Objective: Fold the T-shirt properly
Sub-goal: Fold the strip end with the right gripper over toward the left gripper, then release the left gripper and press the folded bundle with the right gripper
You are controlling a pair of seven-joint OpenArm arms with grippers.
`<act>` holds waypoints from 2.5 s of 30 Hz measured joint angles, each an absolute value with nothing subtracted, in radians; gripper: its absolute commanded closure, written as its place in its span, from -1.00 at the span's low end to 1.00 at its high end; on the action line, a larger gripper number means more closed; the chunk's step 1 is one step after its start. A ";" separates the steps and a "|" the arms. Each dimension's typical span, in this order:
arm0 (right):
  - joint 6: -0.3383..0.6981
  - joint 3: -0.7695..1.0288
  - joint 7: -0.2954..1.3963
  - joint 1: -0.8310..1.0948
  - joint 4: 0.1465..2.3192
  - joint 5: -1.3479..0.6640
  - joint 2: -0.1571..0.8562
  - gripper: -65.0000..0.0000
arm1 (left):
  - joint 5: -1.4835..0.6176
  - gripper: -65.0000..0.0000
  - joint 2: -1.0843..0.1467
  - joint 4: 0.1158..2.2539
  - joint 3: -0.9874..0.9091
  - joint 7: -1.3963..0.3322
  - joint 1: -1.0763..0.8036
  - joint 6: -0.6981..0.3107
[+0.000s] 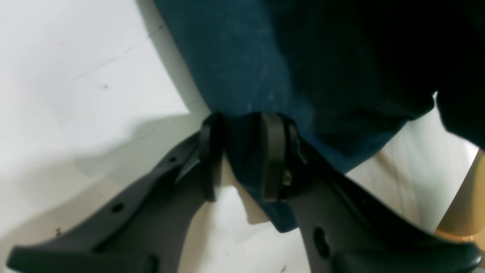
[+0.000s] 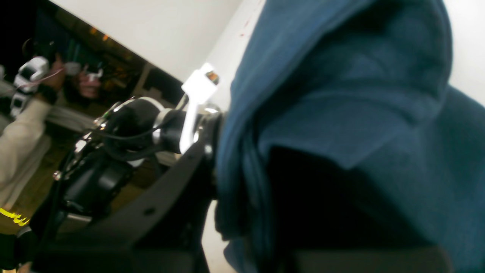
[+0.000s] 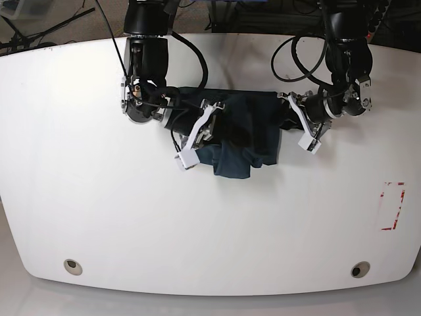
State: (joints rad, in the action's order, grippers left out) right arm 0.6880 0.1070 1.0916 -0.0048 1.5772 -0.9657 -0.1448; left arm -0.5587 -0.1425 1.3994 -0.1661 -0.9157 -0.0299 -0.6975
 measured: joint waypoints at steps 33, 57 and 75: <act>0.579 -0.178 0.936 0.002 1.620 -0.964 0.087 -0.45 | -0.602 0.54 -0.253 1.618 -0.451 -0.976 -0.118 -0.694; 0.577 -0.184 0.935 0.014 1.657 -0.569 -0.003 -0.43 | -0.607 0.55 -0.291 1.766 -0.529 -0.978 -0.291 -0.696; 0.580 -0.429 0.934 -0.001 1.586 -0.543 -0.133 -0.43 | -0.607 0.55 -0.290 1.767 -0.529 -0.976 -0.291 -0.696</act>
